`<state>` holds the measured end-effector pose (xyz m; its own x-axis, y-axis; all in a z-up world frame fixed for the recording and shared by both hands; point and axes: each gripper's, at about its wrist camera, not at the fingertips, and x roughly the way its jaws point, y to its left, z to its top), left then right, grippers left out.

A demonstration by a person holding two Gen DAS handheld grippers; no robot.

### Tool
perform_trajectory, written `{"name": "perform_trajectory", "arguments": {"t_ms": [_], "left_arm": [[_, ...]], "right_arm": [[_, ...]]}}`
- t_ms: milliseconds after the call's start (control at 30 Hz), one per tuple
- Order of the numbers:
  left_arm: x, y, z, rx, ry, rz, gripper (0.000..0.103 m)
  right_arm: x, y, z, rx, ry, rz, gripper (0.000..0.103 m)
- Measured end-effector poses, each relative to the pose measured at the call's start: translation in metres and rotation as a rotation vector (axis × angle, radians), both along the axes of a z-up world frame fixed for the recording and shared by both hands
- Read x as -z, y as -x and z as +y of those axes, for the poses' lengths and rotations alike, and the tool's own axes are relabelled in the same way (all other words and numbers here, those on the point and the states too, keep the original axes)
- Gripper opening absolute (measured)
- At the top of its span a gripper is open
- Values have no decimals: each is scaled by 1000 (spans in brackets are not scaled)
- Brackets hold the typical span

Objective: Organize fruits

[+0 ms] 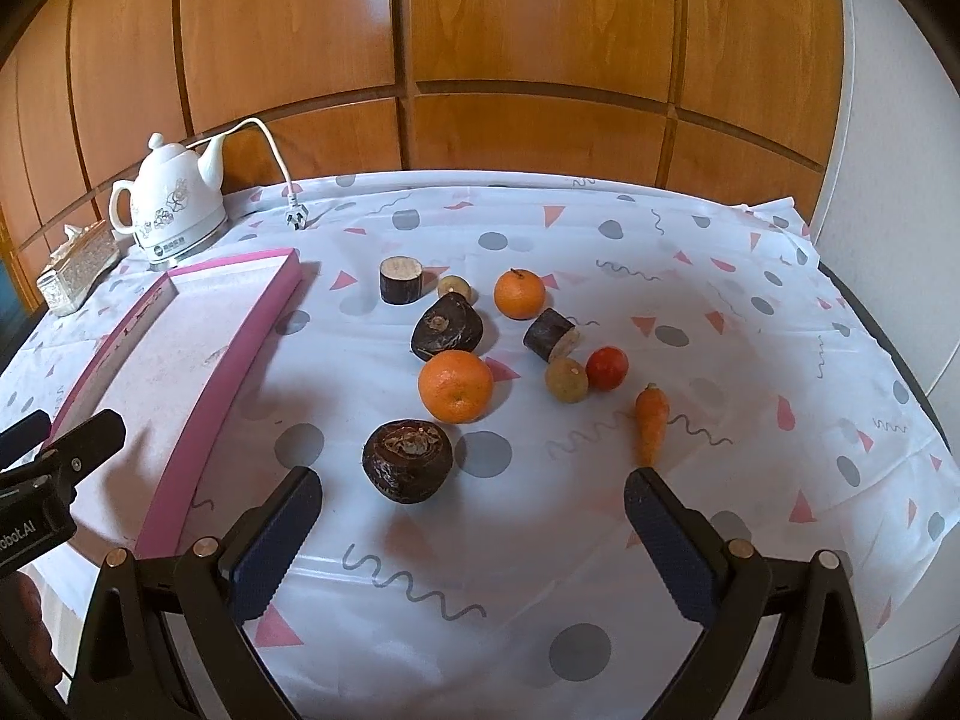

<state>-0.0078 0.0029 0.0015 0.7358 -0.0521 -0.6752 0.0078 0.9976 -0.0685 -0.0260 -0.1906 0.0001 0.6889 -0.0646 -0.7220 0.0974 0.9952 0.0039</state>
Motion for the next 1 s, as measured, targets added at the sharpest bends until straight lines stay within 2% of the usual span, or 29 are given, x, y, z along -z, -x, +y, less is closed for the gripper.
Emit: {"name": "perform_trajectory", "arguments": {"t_ms": [433,733,867,1000], "left_arm": [[-3,3,-7,25,-14,-13,103],[-4,2,-19,58,-41,-18,103],[-5,-1,-29,117,-35,-19,103],[-9,-8,-48,262,4,-9,103]], "right_arm": [[1,0,-7,-5,-56,-6,103],[1,0,-13,8,-47,-11,103],[1,0,-23,31,-50,-10,103],[3,-1,-41,79,-53,4,103]]}}
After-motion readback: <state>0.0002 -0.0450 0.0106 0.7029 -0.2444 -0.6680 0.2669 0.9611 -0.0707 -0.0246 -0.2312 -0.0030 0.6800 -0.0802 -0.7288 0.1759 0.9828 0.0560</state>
